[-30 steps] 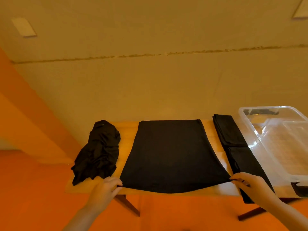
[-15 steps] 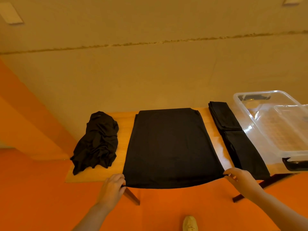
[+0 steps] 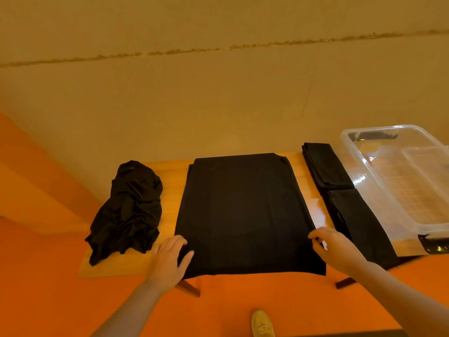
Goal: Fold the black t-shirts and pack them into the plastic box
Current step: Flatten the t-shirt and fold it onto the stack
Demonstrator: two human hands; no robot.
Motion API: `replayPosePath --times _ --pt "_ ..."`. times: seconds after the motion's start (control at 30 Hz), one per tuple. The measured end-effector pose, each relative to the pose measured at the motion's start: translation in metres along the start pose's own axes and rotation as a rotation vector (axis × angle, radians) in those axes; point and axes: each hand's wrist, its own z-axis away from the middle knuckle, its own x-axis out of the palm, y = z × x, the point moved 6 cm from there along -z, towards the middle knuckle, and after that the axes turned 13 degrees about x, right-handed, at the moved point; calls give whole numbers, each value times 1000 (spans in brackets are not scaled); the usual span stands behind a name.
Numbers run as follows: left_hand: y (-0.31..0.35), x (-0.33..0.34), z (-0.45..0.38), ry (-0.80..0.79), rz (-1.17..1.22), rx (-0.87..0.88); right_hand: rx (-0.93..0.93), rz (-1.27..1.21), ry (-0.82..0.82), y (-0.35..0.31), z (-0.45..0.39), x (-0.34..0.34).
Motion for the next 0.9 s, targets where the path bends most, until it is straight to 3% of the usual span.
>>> replayPosePath --times 0.1,0.5,0.73,0.9 --pt "-3 4 -39 -36 34 -127 -66 10 99 -27 -32 -1" --pt "-57 33 -217 -12 75 -258 -47 53 252 -94 -213 5" --pt "-108 47 -234 -157 -110 -317 42 217 242 -63 -263 -1" --pt "-117 48 -233 -230 -161 -297 33 182 220 -54 -265 -11"
